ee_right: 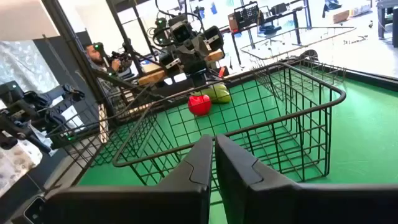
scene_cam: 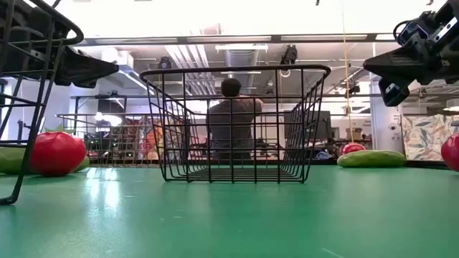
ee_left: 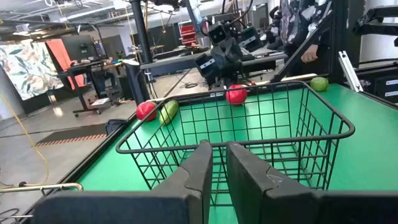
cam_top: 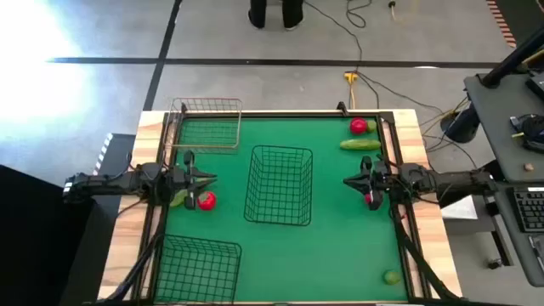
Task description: Sort produce into baskets
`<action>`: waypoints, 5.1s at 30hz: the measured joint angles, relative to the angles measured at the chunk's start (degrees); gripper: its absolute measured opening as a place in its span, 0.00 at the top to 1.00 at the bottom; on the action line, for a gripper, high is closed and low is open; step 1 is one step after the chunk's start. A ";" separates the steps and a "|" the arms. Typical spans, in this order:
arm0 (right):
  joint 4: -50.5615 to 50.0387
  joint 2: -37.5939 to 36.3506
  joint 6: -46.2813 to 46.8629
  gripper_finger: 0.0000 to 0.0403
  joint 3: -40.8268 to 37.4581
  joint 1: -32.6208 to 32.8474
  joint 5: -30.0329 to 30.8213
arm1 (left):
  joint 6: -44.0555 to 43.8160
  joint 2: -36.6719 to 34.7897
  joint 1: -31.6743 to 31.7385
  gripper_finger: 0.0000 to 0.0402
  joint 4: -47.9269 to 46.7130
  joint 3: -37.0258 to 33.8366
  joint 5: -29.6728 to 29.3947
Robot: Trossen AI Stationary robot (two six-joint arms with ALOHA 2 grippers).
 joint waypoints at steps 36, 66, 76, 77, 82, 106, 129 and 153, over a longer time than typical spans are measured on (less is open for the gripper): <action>0.00 0.00 0.00 0.97 -0.02 0.02 0.00 | 0.00 0.01 0.02 0.92 0.00 0.00 0.01; 0.00 0.09 0.00 0.97 -0.02 0.00 0.00 | 0.00 -0.01 0.00 0.92 0.00 0.00 0.01; 0.02 0.14 0.00 0.97 -0.02 0.01 0.00 | 0.00 0.01 0.02 0.92 0.00 0.00 0.01; 0.02 0.15 0.00 0.97 -0.02 0.01 0.01 | 0.00 0.01 0.00 0.92 0.00 0.00 0.01; 0.02 0.13 0.00 0.97 0.00 0.02 0.00 | 0.00 -0.01 0.01 0.92 0.00 0.00 0.01; 26.73 0.55 31.34 0.97 -0.07 -0.52 27.98 | 0.00 -0.01 0.00 0.92 0.00 0.00 0.16; -74.05 50.46 25.32 0.33 64.93 1.40 1.66 | 0.00 -0.01 0.01 0.92 0.00 0.00 0.08; -90.87 64.85 25.04 0.05 66.23 11.95 -4.47 | 0.00 0.01 0.02 0.92 0.00 0.00 -0.10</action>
